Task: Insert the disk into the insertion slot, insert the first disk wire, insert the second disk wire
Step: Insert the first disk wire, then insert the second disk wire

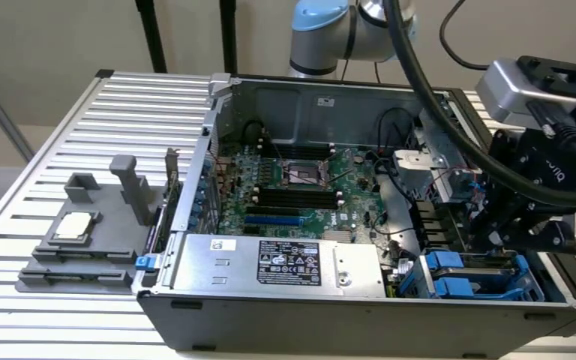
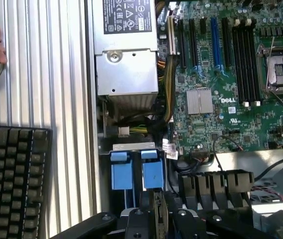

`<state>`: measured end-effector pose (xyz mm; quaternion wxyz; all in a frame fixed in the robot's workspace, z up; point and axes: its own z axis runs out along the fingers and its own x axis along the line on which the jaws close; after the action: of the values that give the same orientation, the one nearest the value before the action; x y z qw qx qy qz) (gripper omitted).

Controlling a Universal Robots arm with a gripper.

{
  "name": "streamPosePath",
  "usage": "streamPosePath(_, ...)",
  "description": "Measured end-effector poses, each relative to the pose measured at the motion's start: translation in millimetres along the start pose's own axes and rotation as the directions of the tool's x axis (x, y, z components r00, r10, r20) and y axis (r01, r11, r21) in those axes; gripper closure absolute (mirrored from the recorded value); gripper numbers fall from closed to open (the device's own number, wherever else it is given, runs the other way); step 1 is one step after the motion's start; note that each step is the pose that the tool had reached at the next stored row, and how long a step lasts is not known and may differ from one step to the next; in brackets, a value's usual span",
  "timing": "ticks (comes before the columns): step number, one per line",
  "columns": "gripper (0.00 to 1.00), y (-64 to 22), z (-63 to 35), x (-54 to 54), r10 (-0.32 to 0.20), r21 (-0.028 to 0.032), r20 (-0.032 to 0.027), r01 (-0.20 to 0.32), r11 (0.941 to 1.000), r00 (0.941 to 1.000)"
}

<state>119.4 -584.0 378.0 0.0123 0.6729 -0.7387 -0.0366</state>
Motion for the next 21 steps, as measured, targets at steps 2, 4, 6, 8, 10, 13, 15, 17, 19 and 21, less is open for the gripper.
streamPosePath(2, 0.75, 7.9, 0.5, 0.8, -0.001, -0.0012, 0.0124, 0.001, 1.0, 0.9999)
streamPosePath(4, 0.75, 14.1, 1.0, 1.4, -0.002, -0.003, 0.0318, 0.002, 1.0, 0.9995)
streamPosePath(6, 0.75, 16.8, 1.1, 1.6, -0.003, -0.0045, 0.0523, 0.004, 1.0, 0.9986)
streamPosePath(8, 0.75, 16.8, 1.1, 1.5, -0.004, -0.0048, 0.0541, 0.004, 1.0, 0.9985)
streamPosePath(10, 0.75, 16.8, 1.1, 1.5, -0.004, -0.0047, 0.0542, 0.004, 1.0, 0.9985)
streamPosePath(13, 0.75, 16.8, 1.1, 1.6, -0.004, -0.0048, 0.0542, 0.004, 1.0, 0.9985)
streamPosePath(15, 0.75, 16.8, 1.1, 1.6, -0.004, -0.0047, 0.0542, 0.004, 1.0, 0.9985)
streamPosePath(17, 0.75, 16.8, 1.1, 1.6, -0.004, -0.0047, 0.0542, 0.004, 1.0, 0.9985)
streamPosePath(19, 0.75, 16.8, 1.1, 1.6, -0.004, -0.0047, 0.0542, 0.004, 1.0, 0.9985)
streamPosePath(21, 0.75, 16.8, 1.1, 1.5, -0.004, -0.0047, 0.0542, 0.004, 1.0, 0.9985)
